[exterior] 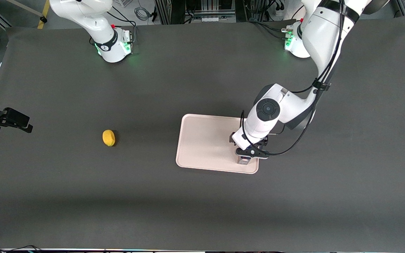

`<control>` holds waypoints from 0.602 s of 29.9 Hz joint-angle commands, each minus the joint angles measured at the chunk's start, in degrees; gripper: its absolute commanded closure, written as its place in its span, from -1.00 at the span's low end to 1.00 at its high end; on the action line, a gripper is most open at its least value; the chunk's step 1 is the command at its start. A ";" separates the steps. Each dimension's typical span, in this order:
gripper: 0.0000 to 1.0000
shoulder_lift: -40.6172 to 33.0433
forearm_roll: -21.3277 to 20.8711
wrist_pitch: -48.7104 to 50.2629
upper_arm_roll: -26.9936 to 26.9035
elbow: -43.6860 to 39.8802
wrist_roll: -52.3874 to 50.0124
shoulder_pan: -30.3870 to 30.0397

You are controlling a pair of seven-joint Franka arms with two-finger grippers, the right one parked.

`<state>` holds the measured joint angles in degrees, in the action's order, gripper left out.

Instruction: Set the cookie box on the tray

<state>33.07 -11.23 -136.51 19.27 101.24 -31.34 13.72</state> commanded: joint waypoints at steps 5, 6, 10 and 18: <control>-1.00 -4.06 -0.29 2.57 -0.37 -1.22 -0.83 0.25; -1.00 -4.50 -0.29 3.27 -0.37 -1.57 -0.74 0.16; -1.00 -6.44 -0.11 7.39 -0.37 -3.77 -0.57 -0.01; -1.00 -13.11 4.98 13.37 -0.28 -5.00 1.36 -2.91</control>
<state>25.42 -9.74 -127.19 19.18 95.80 -31.34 12.73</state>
